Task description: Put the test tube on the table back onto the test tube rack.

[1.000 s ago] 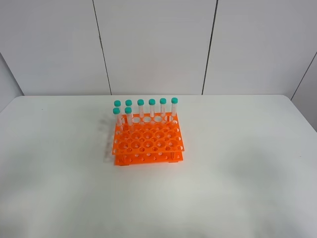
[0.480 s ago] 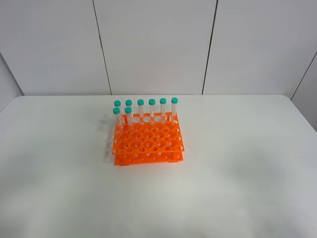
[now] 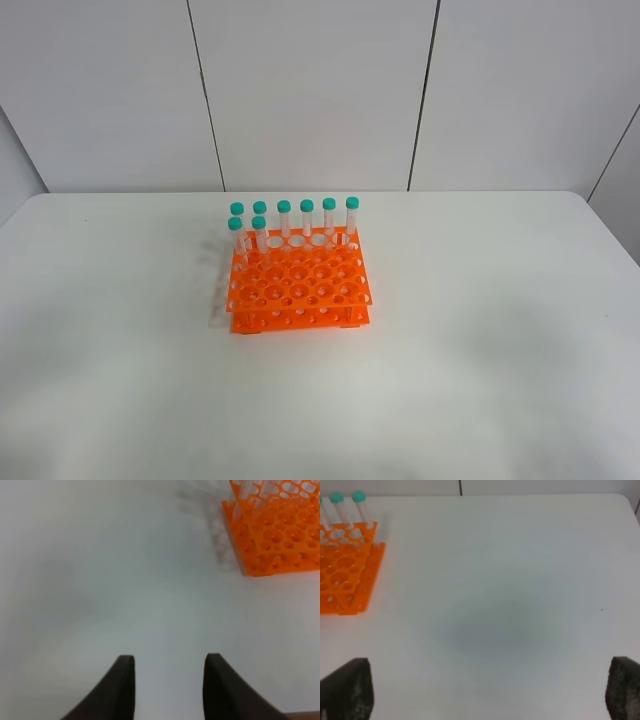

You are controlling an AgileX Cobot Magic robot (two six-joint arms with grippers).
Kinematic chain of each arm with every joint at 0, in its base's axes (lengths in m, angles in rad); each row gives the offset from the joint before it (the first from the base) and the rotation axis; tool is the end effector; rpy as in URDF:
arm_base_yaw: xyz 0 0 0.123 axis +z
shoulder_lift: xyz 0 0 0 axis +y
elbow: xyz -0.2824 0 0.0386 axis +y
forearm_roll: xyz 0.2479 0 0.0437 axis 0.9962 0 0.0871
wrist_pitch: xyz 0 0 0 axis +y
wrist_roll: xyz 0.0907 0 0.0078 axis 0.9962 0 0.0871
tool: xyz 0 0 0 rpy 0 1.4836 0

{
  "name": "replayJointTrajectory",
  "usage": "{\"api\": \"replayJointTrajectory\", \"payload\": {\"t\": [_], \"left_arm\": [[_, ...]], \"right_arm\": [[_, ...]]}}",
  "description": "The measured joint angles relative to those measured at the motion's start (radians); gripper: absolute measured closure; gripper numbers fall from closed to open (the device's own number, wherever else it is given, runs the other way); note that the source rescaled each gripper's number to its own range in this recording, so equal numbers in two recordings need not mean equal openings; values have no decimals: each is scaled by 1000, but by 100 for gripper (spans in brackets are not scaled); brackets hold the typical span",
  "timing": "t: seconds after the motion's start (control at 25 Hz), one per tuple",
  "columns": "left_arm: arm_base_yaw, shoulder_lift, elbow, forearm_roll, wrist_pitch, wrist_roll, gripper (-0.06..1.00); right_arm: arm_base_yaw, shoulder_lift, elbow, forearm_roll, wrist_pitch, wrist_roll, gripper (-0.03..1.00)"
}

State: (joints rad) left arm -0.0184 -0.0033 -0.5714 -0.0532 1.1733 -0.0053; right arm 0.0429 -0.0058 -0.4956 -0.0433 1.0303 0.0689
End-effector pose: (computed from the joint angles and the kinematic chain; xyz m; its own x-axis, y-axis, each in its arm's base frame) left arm -0.0190 -0.0041 0.2875 -0.4903 -0.0169 -0.8714 0.0485 0.9977 -0.0466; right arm -0.0039 -0.0036 0.2785 -0.4267 0.0283 -0.9040 0.0106 0.9996 0.0263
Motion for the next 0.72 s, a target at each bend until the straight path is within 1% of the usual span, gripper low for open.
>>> {"api": "replayJointTrajectory", "payload": {"t": [0.72], "left_arm": [[0,0,0,0,0,-1,80]], "right_arm": [[0,0,0,0,0,0,-3]]}}
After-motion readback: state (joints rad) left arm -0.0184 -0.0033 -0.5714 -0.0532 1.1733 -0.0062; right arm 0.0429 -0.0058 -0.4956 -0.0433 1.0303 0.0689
